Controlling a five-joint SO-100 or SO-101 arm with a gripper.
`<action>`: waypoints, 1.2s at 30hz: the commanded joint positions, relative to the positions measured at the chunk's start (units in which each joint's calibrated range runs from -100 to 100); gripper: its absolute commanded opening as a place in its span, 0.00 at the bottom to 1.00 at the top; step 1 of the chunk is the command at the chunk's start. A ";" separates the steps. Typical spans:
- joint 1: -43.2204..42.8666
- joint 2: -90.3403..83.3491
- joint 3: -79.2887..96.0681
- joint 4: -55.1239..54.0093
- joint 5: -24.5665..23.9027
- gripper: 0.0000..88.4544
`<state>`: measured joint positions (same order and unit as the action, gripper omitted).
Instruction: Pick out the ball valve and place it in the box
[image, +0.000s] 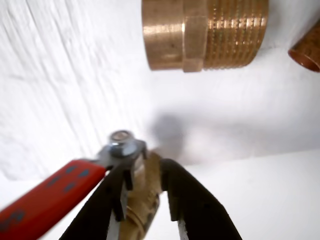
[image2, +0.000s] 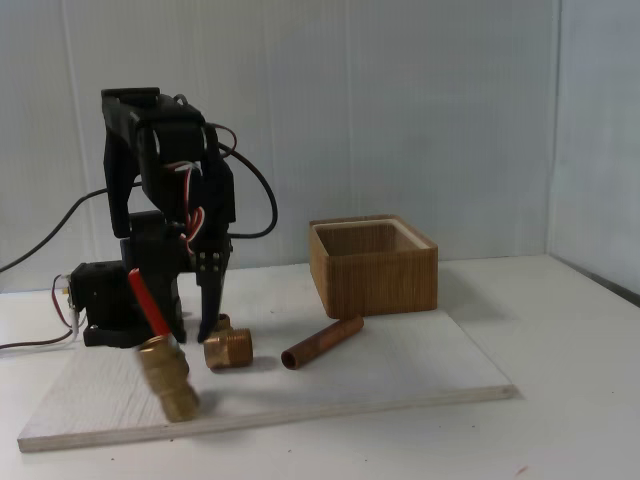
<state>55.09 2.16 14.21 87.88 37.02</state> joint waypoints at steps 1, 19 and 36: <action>-0.04 -1.02 -4.91 4.20 0.09 0.03; -1.22 -0.68 -4.91 4.55 0.09 0.03; 0.70 -0.51 -19.80 11.26 -1.56 0.03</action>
<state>55.46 2.16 -1.68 97.85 36.04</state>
